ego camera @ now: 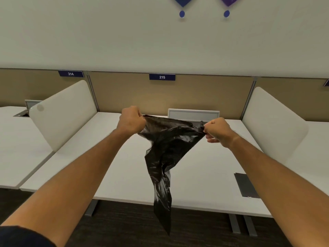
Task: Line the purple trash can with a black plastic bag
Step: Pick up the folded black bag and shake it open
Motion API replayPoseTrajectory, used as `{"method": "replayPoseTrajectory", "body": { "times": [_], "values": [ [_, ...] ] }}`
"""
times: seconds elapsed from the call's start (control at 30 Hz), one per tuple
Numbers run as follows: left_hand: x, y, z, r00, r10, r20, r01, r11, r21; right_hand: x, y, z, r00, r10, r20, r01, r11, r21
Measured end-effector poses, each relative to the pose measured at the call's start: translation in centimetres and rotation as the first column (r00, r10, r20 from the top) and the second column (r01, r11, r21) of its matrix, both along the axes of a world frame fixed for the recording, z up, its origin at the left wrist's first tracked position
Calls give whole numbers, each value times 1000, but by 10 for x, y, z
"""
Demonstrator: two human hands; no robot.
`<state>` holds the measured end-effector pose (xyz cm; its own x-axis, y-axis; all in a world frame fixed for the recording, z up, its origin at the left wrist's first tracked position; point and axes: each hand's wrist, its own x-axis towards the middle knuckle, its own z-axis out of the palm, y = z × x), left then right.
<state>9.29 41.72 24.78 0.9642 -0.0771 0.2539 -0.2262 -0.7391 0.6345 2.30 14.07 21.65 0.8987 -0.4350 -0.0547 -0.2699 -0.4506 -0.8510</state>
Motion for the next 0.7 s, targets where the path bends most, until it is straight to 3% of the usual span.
{"method": "replayPoseTrajectory", "body": {
  "times": [0.07, 0.13, 0.17, 0.27, 0.37, 0.43, 0.5, 0.6, 0.7],
  "values": [
    [0, 2, 4, 999, 18, 33, -19, 1000, 17, -6, -5, -4, 967, 43, -252, -96, 975, -202],
    [0, 5, 7, 998, 24, 51, -25, 1000, 17, -13, -8, -8, 840, 62, -540, -241, 933, -267],
    [0, 5, 9, 998, 20, 57, -20, 1000, 8, -15, -7, -10, 797, 60, -601, -286, 914, -287],
    [0, 4, 12, 998, -3, 62, 4, 1000, -24, -5, 3, -11, 877, 148, -457, -321, 888, -328],
    [2, 1, 15, 998, -25, 60, 28, 998, -53, 5, 33, 2, 886, 399, -235, -399, 916, 49],
    [2, 0, 18, 998, -38, 54, 42, 997, -66, 11, 55, 10, 832, 521, -189, -502, 853, 143],
    [2, 2, 21, 997, -58, 50, 61, 995, -74, 17, 69, 5, 815, 549, -188, -563, 826, -27],
    [1, 12, 26, 995, -76, 57, 80, 994, -70, 24, 75, -6, 859, 461, -220, -511, 790, -338],
    [-2, 30, 31, 990, -126, 59, 127, 992, -17, 29, 71, -13, 908, 381, -172, -418, 831, -366]
  ]
}}
